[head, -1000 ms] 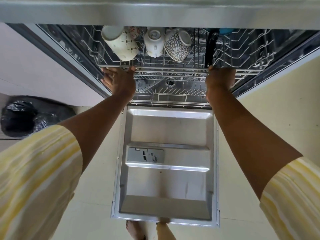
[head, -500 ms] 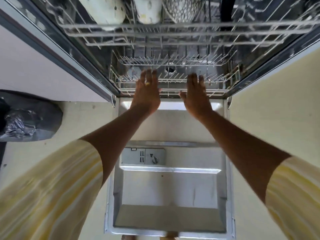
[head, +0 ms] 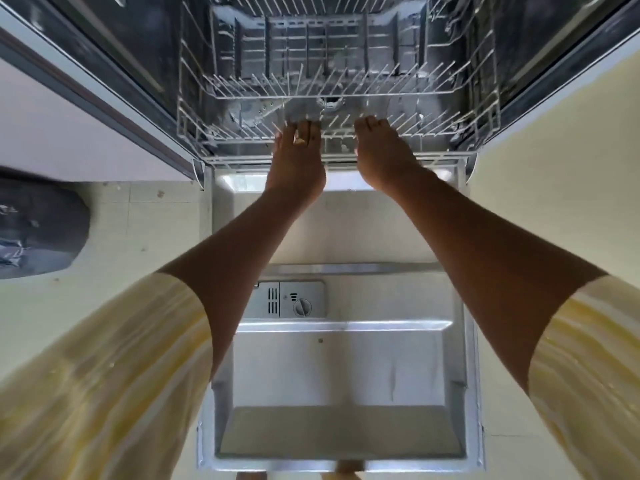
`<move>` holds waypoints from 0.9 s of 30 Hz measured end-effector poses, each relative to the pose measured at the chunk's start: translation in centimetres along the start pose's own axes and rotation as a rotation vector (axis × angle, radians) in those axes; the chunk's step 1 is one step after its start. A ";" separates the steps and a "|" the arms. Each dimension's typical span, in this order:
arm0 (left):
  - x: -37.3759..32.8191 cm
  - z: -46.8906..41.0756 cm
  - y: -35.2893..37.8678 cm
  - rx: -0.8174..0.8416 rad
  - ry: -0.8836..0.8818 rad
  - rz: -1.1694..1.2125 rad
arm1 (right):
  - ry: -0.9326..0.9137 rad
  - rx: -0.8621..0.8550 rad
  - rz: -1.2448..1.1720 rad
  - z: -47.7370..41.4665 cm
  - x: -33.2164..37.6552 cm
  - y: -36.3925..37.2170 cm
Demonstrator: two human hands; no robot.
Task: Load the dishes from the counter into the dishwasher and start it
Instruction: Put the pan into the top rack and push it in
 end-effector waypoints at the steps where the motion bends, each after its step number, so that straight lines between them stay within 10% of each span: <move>1: -0.1 1.0 0.2 0.021 -0.002 0.009 | 0.008 0.024 -0.007 0.9 0.2 0.3; 27: 0.6 25.6 4.5 0.308 -0.071 0.162 | 0.012 0.238 -0.279 22.7 9.2 8.5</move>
Point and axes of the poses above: each hand's wrist, its own z-axis away from the middle knuckle, its own y-axis out of the palm, x = y × z, the point moved 6 cm from there along -z, towards the middle knuckle, and after that the axes turned 10 degrees about -y, right-handed, at the moved point
